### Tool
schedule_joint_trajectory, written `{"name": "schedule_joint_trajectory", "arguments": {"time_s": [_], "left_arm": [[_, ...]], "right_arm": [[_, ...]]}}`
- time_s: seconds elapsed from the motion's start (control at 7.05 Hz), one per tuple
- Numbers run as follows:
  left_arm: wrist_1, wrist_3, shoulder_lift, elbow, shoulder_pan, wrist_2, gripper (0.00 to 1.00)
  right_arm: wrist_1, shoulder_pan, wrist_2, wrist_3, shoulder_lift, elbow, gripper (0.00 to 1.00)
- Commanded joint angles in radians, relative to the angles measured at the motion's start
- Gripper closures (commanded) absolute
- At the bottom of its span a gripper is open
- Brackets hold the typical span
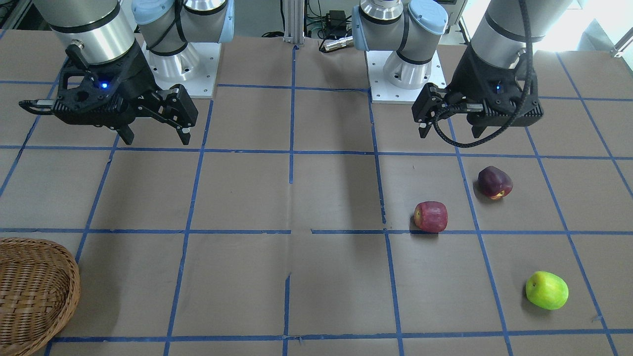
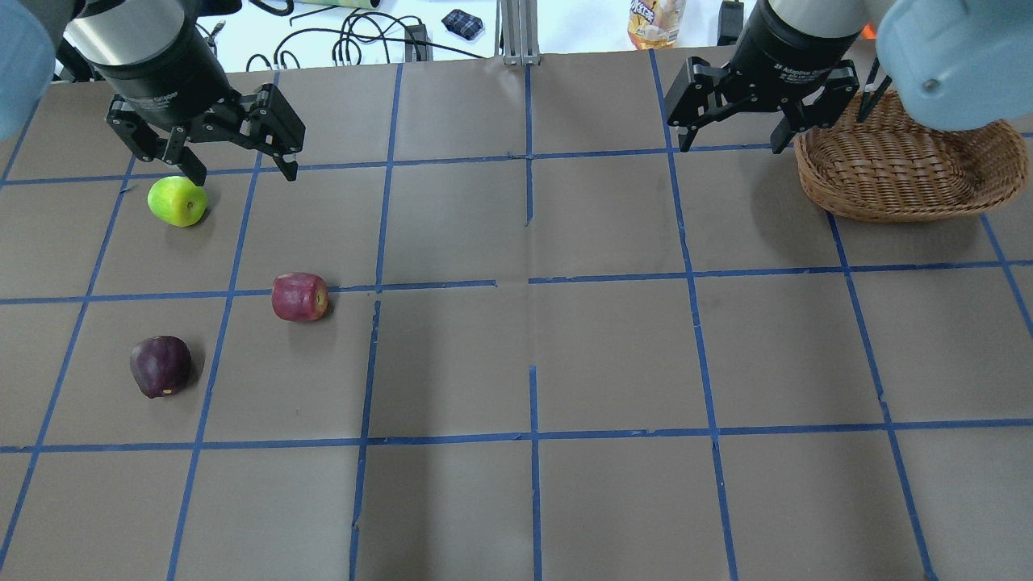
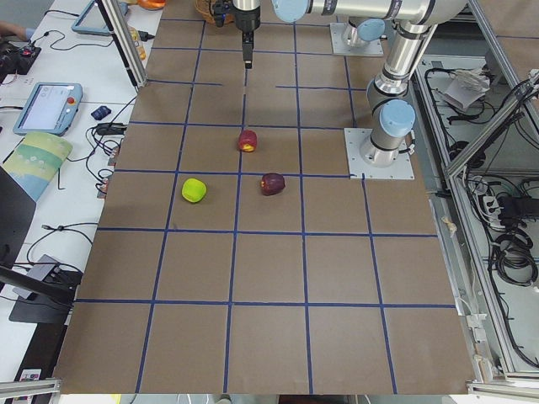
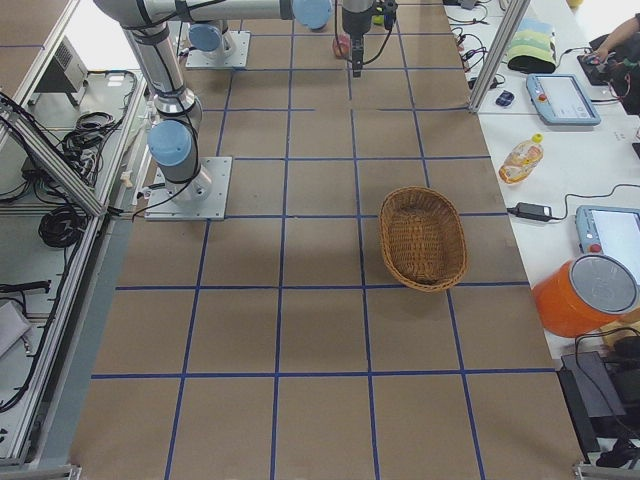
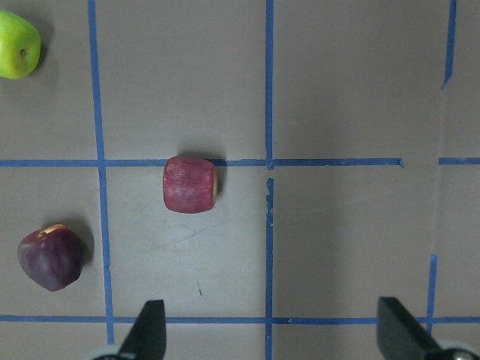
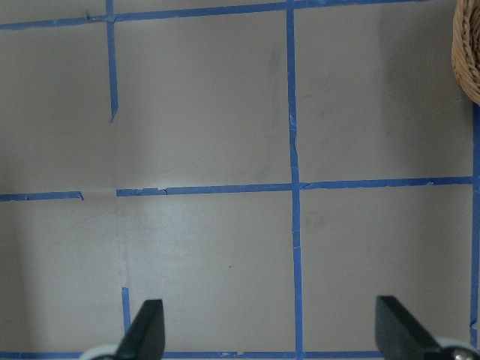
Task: Put all apples into basket
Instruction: 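Move the left gripper down toward the small red apple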
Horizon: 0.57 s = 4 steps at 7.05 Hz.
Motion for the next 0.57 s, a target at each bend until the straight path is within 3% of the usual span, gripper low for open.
{"name": "schedule_joint_trajectory", "arguments": {"time_s": [0.0, 0.43], "left_arm": [[0.016, 0.029, -0.033, -0.057, 0.039, 0.008, 0.00], [0.400, 0.155, -0.109, -0.315, 0.102, -0.001, 0.00]], "right_arm": [[0.000, 0.000, 0.000, 0.000, 0.000, 0.001, 0.00], [-0.001, 0.000, 0.000, 0.000, 0.000, 0.006, 0.00]]}}
